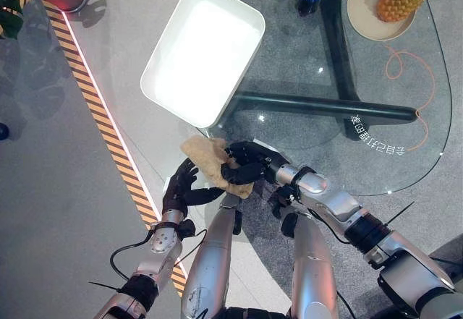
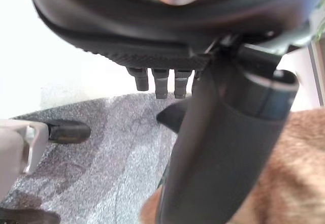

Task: Wipe the table with a cloth and put it in the basket.

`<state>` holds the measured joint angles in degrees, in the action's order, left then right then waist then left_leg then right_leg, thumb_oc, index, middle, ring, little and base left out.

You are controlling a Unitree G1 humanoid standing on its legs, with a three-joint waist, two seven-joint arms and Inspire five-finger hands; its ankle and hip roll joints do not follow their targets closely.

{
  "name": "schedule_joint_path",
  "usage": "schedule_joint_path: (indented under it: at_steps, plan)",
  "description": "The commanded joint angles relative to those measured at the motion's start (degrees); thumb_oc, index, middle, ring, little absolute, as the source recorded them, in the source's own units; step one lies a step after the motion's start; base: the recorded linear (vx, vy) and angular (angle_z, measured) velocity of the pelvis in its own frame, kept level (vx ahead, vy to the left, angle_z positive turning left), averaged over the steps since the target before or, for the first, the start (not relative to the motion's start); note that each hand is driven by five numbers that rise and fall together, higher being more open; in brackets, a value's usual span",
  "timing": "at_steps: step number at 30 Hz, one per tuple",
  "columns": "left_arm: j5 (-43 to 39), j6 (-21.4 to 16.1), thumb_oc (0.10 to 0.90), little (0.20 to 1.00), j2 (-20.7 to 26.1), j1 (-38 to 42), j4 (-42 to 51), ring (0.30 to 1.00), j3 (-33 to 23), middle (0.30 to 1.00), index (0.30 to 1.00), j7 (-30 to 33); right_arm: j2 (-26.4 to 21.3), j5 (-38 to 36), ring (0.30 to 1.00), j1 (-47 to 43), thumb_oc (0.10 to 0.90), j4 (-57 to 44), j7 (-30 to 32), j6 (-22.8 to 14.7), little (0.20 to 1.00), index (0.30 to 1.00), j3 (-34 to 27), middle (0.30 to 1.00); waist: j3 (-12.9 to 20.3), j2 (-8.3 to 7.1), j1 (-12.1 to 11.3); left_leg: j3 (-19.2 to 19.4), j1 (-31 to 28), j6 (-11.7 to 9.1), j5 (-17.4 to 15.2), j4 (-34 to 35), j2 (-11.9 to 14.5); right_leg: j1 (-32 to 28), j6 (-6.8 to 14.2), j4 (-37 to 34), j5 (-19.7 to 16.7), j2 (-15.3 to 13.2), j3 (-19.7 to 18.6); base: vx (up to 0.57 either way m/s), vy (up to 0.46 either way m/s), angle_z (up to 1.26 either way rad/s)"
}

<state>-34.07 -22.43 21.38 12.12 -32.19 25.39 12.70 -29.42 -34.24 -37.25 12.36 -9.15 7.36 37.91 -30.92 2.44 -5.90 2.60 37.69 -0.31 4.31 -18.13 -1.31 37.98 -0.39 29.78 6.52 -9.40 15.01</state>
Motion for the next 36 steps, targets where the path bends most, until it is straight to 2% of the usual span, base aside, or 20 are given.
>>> schedule_joint_path:
  at_steps: [1,6,10,12,13,15,18,21,25,36]
  plan:
    - [1.5,-3.4,0.8,0.9,1.8,-3.3,6.8,0.9,-0.5,0.9,0.9,-0.2,3.6,-5.9,0.3,-0.3,0.1,-14.9,-5.5,-8.3,0.2,0.3,-3.7,0.3,1.1,1.25,0.0,3.6,-5.2,2.1,-6.9,-2.6,-1.1,-2.6,2.3,-4.1,-3.7,2.2,-2.4,0.0,-0.002,-0.03]
    - [0.9,-5.8,0.8,0.9,2.2,-1.8,14.9,0.9,-1.4,0.9,0.9,0.1,4.2,-5.8,0.3,1.5,0.1,-19.1,-6.8,-6.1,0.2,0.3,-3.4,0.3,1.1,0.94,0.4,3.7,-6.4,2.4,-7.1,-2.6,-1.2,-4.0,2.4,-4.7,-3.8,2.1,-2.7,0.0,-0.013,-0.01]
    - [0.7,-4.6,0.8,0.9,2.2,-0.1,19.4,0.9,-0.6,0.9,0.9,-1.2,5.1,-6.0,0.3,1.5,0.1,-20.3,-9.1,-6.4,0.2,0.3,-2.8,0.3,1.1,0.67,0.3,3.6,-6.7,2.5,-7.2,-2.8,-1.4,-4.7,2.3,-5.0,-3.9,2.1,-2.7,-0.01,-0.035,-0.04]
    - [-4.5,-2.3,0.8,0.9,2.0,0.4,21.0,0.9,0.0,0.9,0.9,-6.6,5.2,-5.6,0.3,1.0,0.1,-20.9,-10.5,-6.5,0.2,0.3,-2.6,0.3,1.1,0.58,0.4,3.5,-6.9,2.6,-7.3,-2.9,-1.5,-5.1,2.3,-5.2,-4.0,2.1,-2.6,-0.01,-0.018,-0.02]
    - [-10.8,1.2,0.8,0.9,1.7,0.5,22.3,0.9,0.5,0.9,0.9,-13.9,4.8,-4.8,0.3,0.9,0.1,-21.6,-10.7,-6.4,0.2,0.3,-2.3,0.3,1.1,0.59,0.5,3.7,-7.2,2.6,-7.2,-2.8,-1.5,-5.4,2.3,-5.4,-4.1,2.1,-2.6,0.0,0.0,0.0]
    - [-16.1,4.2,0.8,0.9,1.5,0.2,24.5,0.9,2.3,0.9,0.9,-21.9,3.8,-3.9,0.3,0.7,0.1,-22.1,-10.5,-6.5,0.2,0.3,-2.1,0.3,1.1,0.72,0.8,4.1,-7.3,2.7,-7.3,-2.8,-1.4,-5.6,2.4,-5.8,-4.3,2.0,-2.5,0.0,0.0,0.0]
    - [-20.2,5.3,0.8,0.9,2.4,0.2,26.6,0.9,4.3,0.9,0.9,-26.5,1.8,-1.2,0.3,0.4,0.1,-21.3,-9.8,-7.1,0.2,0.3,-2.4,0.3,1.1,0.95,1.4,4.6,-7.4,2.8,-7.5,-2.8,-1.2,-5.7,2.4,-6.1,-4.6,2.0,-2.7,0.0,0.007,-0.01]
    - [-23.6,5.8,0.8,0.9,4.1,0.8,27.2,0.9,4.4,0.9,0.9,-28.1,-0.8,-1.2,0.3,0.1,0.1,-20.6,-9.2,-9.0,0.2,0.3,-2.9,0.3,1.1,0.91,1.9,4.9,-7.7,2.9,-7.7,-2.8,-1.1,-5.9,2.5,-6.2,-4.6,2.0,-2.9,0.0,0.002,-0.01]
    - [-24.2,6.5,0.8,0.9,5.7,1.1,25.9,0.9,3.0,0.9,0.9,-28.4,-2.5,-2.2,0.3,0.4,0.1,-19.2,-7.8,-12.7,0.2,0.3,-6.0,0.3,1.1,0.65,2.4,5.1,-7.6,2.8,-8.0,-3.4,-1.2,-6.0,2.7,-6.2,-4.6,2.1,-3.2,0.0,0.0,-0.01]
    - [-23.5,10.6,0.8,0.9,5.8,-1.4,24.1,0.9,0.4,0.9,0.9,-30.7,-2.7,-3.2,0.3,3.0,0.1,-19.8,-3.0,-18.8,0.2,0.3,-14.5,0.3,1.1,0.41,3.0,5.5,-7.9,3.0,-8.9,-4.2,-1.1,-6.5,2.5,-5.6,-4.0,2.2,-3.3,0.0,-0.003,0.0]
